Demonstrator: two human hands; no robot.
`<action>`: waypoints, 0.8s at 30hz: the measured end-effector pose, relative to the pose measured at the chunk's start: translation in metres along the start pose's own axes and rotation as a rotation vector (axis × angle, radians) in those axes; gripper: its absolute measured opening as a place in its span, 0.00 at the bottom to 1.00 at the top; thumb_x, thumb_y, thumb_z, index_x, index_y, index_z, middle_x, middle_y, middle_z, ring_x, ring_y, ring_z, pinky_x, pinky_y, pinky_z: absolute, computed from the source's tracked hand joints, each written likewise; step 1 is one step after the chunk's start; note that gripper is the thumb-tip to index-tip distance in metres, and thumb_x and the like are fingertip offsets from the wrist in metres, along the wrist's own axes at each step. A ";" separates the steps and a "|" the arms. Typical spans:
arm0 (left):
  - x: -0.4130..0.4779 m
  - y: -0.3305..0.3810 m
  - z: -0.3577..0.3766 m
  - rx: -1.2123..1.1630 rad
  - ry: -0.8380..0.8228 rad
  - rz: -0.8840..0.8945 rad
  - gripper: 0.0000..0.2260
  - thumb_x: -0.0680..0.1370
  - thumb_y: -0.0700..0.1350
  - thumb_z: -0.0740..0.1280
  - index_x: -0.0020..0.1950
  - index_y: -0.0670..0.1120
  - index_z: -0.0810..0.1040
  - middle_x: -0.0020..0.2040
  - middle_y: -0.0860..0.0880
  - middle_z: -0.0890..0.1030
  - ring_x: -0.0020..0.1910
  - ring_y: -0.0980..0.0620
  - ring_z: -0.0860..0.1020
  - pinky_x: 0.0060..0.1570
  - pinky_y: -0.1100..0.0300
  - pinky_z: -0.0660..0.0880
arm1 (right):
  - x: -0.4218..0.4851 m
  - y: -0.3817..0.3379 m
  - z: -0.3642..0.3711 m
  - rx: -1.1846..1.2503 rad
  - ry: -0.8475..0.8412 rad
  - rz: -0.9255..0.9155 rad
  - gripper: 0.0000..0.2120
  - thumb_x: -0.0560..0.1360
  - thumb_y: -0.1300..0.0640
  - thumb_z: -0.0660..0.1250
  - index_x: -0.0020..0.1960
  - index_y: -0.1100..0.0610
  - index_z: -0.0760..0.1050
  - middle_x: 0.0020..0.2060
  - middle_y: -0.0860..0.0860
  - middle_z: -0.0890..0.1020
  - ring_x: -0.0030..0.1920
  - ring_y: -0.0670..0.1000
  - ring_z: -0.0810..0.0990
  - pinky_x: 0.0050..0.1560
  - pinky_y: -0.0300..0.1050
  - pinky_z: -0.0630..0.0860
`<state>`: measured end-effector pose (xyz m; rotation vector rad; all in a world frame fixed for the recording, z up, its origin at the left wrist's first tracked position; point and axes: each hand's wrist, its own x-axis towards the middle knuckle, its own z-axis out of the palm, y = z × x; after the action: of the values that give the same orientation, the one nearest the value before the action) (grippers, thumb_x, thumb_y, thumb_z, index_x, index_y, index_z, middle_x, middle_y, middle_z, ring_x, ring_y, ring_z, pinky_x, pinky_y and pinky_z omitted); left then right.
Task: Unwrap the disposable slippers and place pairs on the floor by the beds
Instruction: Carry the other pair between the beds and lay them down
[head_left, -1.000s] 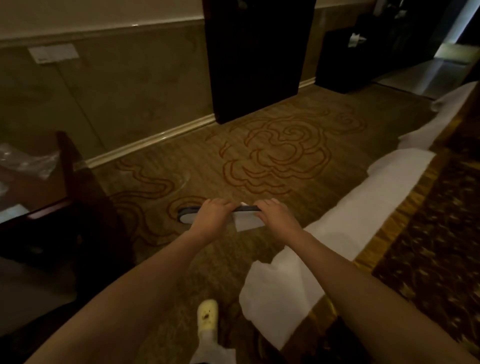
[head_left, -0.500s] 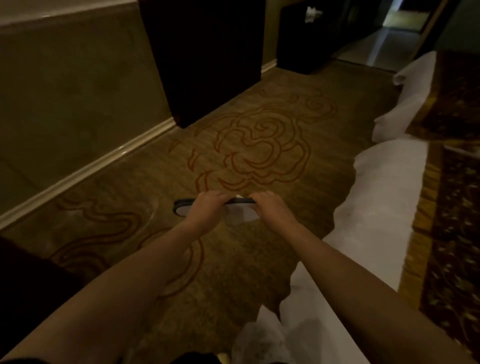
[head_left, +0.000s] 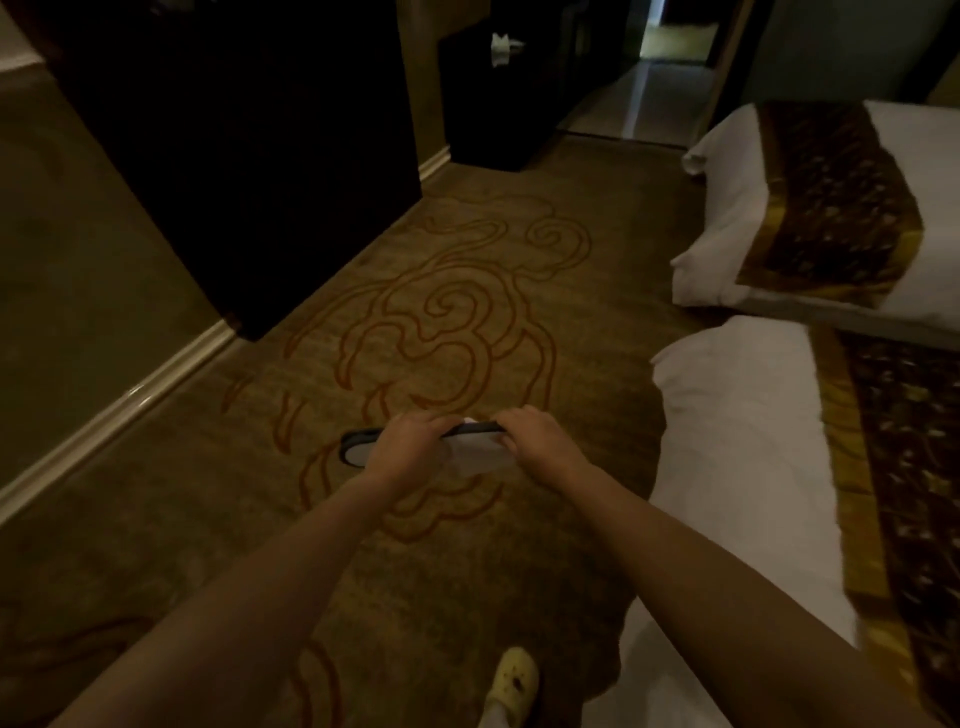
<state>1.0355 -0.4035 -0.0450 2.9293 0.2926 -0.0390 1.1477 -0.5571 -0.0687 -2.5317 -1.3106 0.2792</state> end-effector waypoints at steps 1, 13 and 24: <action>0.026 0.001 -0.004 0.009 -0.006 0.008 0.21 0.77 0.43 0.62 0.71 0.50 0.69 0.63 0.47 0.78 0.60 0.46 0.75 0.60 0.55 0.70 | 0.016 0.016 -0.010 0.002 0.005 0.015 0.12 0.77 0.56 0.58 0.59 0.57 0.72 0.57 0.56 0.78 0.57 0.57 0.73 0.56 0.51 0.69; 0.296 0.039 -0.014 0.019 -0.030 0.212 0.20 0.77 0.43 0.63 0.69 0.49 0.71 0.59 0.47 0.80 0.57 0.46 0.76 0.56 0.55 0.70 | 0.151 0.194 -0.085 0.070 0.090 0.259 0.10 0.77 0.56 0.59 0.55 0.57 0.75 0.53 0.57 0.79 0.54 0.57 0.75 0.53 0.51 0.71; 0.580 0.090 -0.038 -0.032 -0.029 0.505 0.19 0.75 0.44 0.64 0.67 0.51 0.74 0.61 0.48 0.80 0.59 0.47 0.77 0.59 0.54 0.71 | 0.288 0.379 -0.166 0.021 0.254 0.516 0.10 0.77 0.56 0.58 0.54 0.56 0.75 0.51 0.56 0.80 0.52 0.57 0.76 0.49 0.49 0.71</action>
<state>1.6223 -0.3702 -0.0165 2.8744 -0.4470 -0.0029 1.6514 -0.5549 -0.0492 -2.7368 -0.5487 0.0645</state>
